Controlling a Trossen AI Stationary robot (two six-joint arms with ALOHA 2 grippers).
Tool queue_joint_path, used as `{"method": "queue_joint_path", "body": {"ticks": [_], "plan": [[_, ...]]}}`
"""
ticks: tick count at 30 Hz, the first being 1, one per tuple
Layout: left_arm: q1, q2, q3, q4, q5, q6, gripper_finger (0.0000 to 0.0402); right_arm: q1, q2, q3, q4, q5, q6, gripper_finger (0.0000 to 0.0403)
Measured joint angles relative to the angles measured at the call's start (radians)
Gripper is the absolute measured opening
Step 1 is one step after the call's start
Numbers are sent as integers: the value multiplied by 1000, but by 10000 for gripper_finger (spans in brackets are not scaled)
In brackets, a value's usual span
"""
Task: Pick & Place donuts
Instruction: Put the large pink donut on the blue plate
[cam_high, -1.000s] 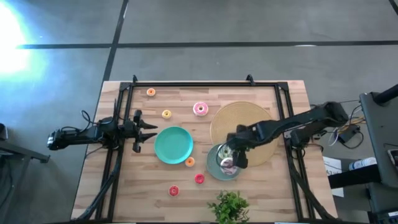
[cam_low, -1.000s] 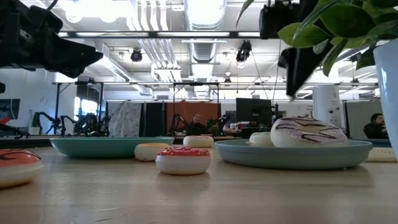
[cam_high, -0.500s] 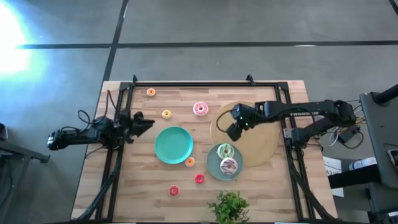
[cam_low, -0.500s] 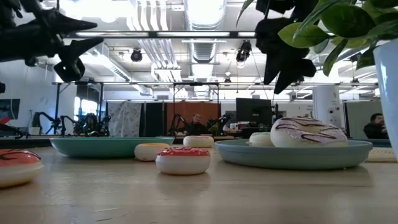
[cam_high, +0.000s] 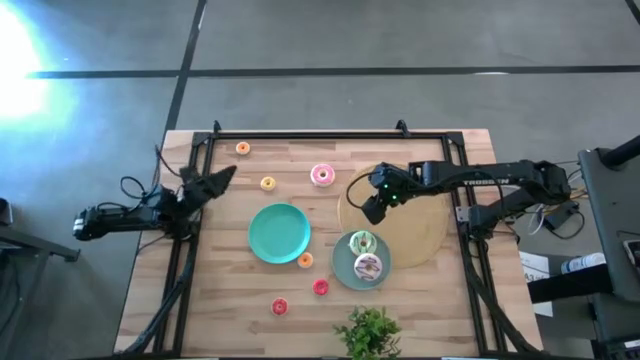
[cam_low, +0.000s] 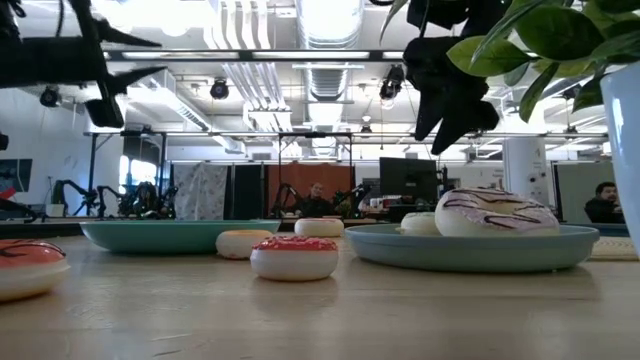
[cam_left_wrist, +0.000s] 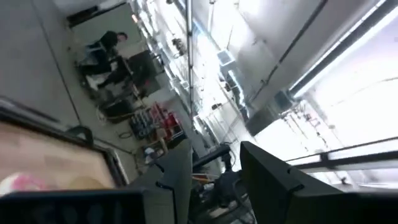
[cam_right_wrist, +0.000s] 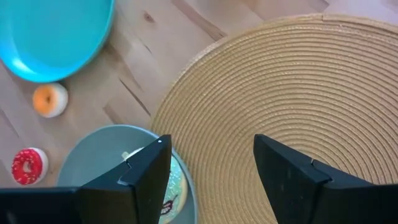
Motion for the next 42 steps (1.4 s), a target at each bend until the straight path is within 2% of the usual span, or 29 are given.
{"method": "queue_joint_path", "body": {"ticks": [3,6,10,13,15,17,20,25,28,34,38,42], "plan": [[0,111,13,-17,-8,-76,110,-8,0,-13,2,0,0,219],[0,281,66,-9,-7,-125,110,-23,0,-25,2,2,-2,219],[10,547,190,-17,32,-144,110,-48,0,-37,2,0,-24,219],[49,740,310,-89,92,-123,110,-62,0,-42,3,-1,-33,219],[101,859,396,-149,172,-93,110,-64,0,-42,2,0,-34,219],[173,967,466,-217,299,-39,110,-64,-1,-42,2,-1,-34,219],[293,1094,578,-216,482,47,110,-62,-6,-43,1,-1,-38,219],[452,1258,695,-266,666,135,112,-56,-21,-43,-8,3,-37,219],[507,1325,764,-279,753,165,126,-54,-31,-45,-18,8,-36,219],[515,1511,932,-415,810,195,184,-53,-46,-59,-16,42,-31,219],[513,1637,1052,-581,782,253,189,-53,-46,-60,-16,60,-33,219],[513,1710,1161,-708,744,334,190,-53,-46,-61,-15,62,-33,219]]}}
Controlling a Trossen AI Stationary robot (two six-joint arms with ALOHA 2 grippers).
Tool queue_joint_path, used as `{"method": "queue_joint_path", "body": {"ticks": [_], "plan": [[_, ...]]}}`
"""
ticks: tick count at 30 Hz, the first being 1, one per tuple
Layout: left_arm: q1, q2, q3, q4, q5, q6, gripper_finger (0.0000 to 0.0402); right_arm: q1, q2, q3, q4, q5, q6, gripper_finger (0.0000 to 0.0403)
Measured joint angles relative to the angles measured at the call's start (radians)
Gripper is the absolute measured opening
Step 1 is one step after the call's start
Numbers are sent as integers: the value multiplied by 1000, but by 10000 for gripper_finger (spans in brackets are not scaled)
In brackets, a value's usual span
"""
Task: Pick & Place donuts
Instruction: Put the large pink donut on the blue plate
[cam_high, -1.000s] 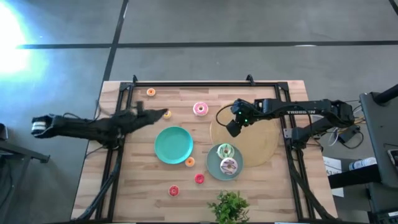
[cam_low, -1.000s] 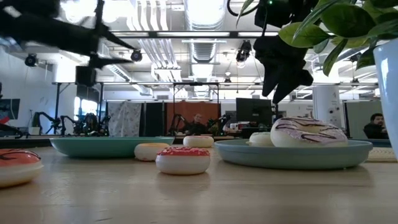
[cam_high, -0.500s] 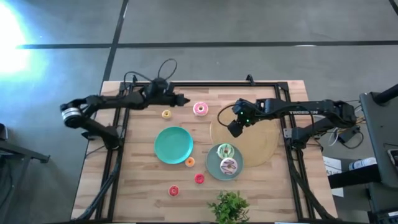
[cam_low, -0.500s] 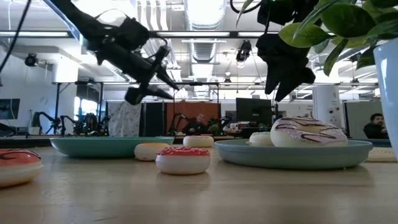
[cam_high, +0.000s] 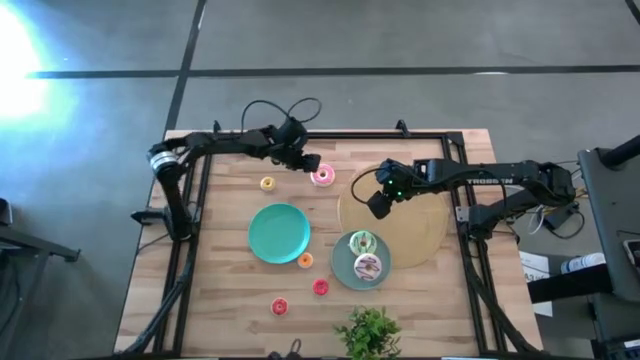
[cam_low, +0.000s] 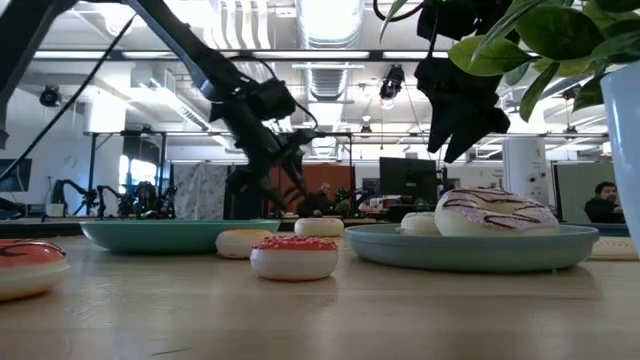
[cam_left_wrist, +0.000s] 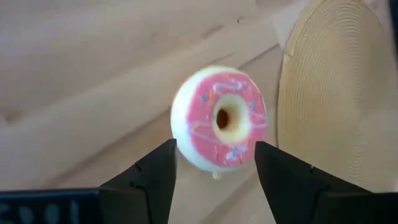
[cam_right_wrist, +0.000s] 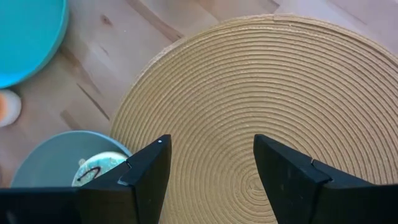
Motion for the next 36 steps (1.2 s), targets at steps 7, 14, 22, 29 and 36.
{"method": "queue_joint_path", "body": {"ticks": [7,14,22,29,36], "plan": [[-2,67,99,-41,24,45,190,0,0,-6,0,7,-5,219],[-7,123,97,-59,12,52,190,-3,0,-9,2,27,-12,219],[-29,182,125,-62,-53,41,187,-12,0,-11,7,34,-19,219],[-56,189,130,-62,-108,54,122,-14,0,-11,9,49,-20,219],[-69,160,137,-63,-66,107,10,-14,0,-13,10,49,-38,219]]}}
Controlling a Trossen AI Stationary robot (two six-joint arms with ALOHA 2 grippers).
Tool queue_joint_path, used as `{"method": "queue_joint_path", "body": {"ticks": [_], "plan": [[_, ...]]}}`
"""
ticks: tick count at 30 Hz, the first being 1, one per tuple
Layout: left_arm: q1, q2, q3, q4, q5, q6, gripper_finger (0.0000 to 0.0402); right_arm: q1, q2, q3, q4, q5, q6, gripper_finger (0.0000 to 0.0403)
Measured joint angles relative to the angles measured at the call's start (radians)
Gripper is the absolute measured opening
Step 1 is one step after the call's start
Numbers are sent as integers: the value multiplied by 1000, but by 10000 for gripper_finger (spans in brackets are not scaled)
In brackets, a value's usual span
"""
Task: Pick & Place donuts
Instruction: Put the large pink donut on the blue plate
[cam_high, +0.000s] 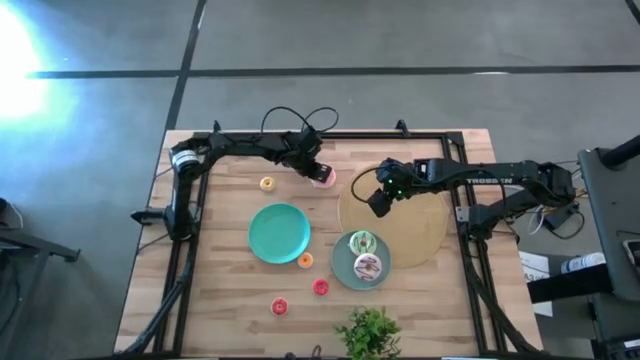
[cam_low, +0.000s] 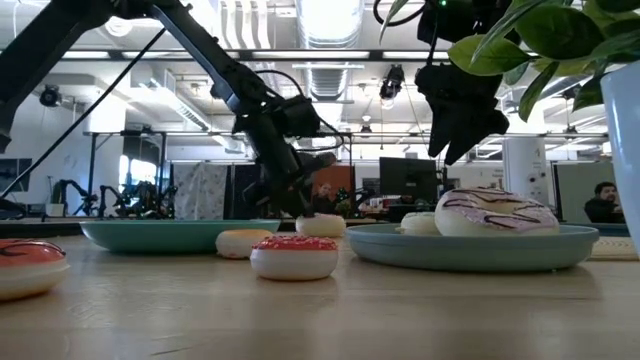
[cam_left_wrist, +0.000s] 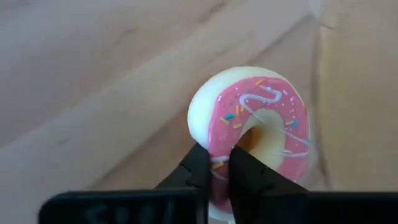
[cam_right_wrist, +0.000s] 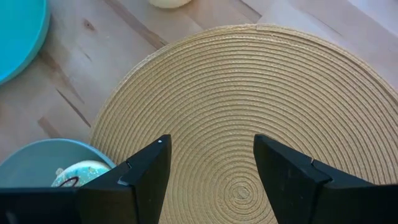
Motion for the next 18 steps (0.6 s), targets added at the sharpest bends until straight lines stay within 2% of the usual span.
{"method": "queue_joint_path", "body": {"ticks": [4,9,13,18], "plan": [[-33,-78,-8,-5,63,52,4,-2,0,0,-2,-14,-8,219],[-148,-215,-20,-8,90,172,2,-3,-8,0,-3,-23,-7,219],[-270,-263,-31,14,-2,195,1,2,-42,-1,9,21,21,219],[-411,-220,-50,145,-88,139,1,40,-134,-1,-17,171,130,219]]}}
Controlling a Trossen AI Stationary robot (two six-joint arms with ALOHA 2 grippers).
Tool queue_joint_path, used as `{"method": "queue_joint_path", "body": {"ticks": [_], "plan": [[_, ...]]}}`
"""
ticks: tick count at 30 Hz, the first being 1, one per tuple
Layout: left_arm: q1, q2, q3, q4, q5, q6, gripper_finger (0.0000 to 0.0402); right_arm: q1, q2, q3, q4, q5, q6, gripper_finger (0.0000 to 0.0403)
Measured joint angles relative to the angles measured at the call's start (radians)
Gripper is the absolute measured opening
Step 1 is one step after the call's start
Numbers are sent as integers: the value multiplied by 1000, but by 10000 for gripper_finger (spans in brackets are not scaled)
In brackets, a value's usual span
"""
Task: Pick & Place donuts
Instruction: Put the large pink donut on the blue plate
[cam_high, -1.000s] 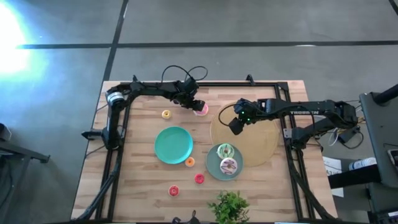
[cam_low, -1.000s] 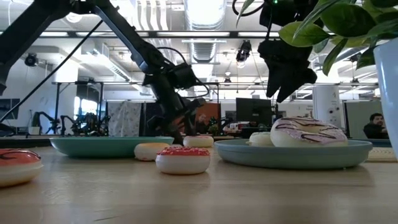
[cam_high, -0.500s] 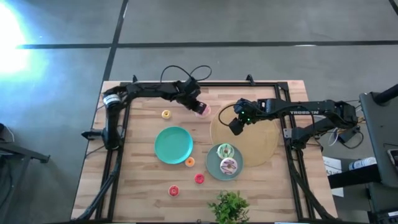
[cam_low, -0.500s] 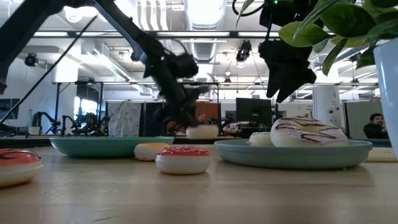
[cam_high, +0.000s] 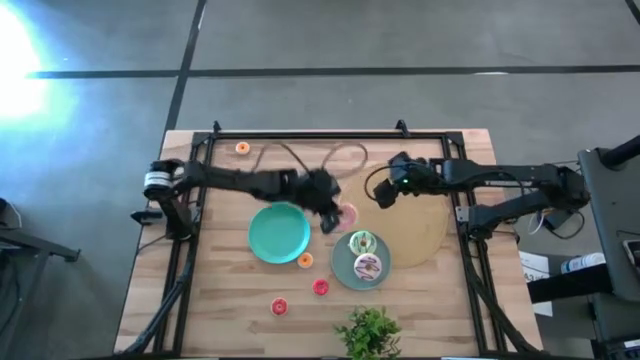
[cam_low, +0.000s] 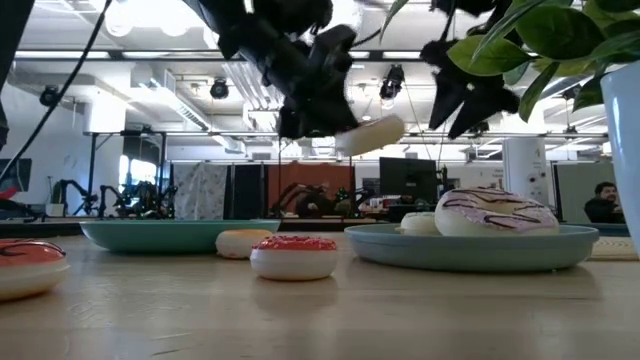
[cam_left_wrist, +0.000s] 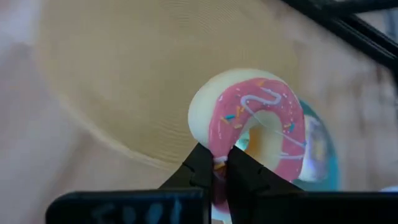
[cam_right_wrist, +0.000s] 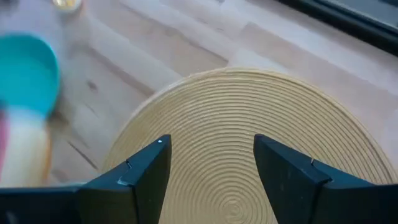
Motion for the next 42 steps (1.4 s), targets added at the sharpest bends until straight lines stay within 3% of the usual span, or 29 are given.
{"method": "queue_joint_path", "body": {"ticks": [9,21,30,42], "plan": [[-181,89,0,136,-90,-97,1,58,-133,-1,-141,15,167,219],[-231,221,-19,356,-132,-283,0,82,-131,-8,-158,9,-10,219],[-263,267,-26,339,-131,-454,27,84,-132,-31,-155,7,-83,219],[-279,217,-27,261,-135,-491,46,85,-144,-106,-104,3,-97,219]]}}
